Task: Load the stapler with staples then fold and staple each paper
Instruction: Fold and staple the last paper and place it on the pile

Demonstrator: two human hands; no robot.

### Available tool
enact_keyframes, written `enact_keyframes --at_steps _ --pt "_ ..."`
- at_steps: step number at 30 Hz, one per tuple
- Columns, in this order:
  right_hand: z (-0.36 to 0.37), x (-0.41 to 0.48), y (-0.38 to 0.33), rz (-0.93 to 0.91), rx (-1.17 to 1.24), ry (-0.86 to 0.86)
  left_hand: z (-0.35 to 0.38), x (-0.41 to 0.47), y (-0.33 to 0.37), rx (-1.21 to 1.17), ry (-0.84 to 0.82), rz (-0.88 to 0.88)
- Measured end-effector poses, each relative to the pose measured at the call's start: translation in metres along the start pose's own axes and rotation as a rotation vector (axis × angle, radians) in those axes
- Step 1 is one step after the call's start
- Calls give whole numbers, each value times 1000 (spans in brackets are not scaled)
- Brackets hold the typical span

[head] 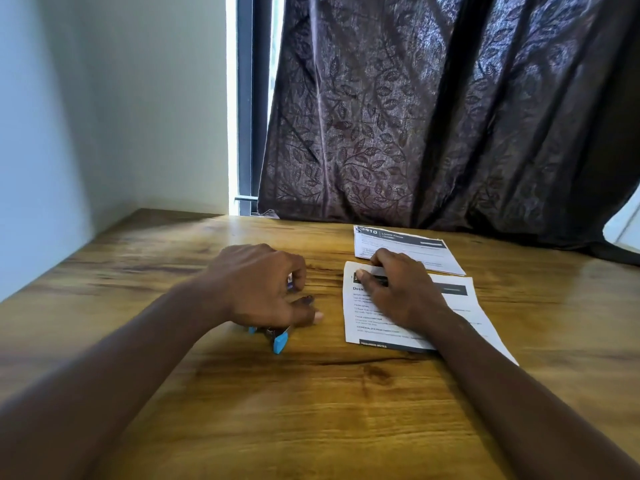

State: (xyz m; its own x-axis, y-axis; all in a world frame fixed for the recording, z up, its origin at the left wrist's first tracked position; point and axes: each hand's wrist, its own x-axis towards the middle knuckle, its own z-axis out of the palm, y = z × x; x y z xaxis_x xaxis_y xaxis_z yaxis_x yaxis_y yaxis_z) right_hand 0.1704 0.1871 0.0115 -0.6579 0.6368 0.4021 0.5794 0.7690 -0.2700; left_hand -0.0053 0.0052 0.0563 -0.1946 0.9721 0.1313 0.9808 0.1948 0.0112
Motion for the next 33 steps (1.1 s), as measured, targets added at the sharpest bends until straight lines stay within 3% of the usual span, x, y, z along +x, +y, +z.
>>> enact_keyframes --at_steps 3,6,11,15,22,33 --pt "-4 -3 -2 -10 56 19 1 -1 -5 -40 -61 -28" --pt "-4 -4 -5 -32 90 37 6 1 -10 -208 4 3" --pt "-1 -6 -10 -82 175 57 19 10 -12 -918 273 -134" --pt "2 -9 -12 -102 189 47 22 12 -8 -1353 251 -254" --pt "2 -10 -14 -192 171 106 28 16 -9 -1662 282 -254" --pt "1 -9 -17 -241 140 152 24 13 -4 -1913 273 -306"
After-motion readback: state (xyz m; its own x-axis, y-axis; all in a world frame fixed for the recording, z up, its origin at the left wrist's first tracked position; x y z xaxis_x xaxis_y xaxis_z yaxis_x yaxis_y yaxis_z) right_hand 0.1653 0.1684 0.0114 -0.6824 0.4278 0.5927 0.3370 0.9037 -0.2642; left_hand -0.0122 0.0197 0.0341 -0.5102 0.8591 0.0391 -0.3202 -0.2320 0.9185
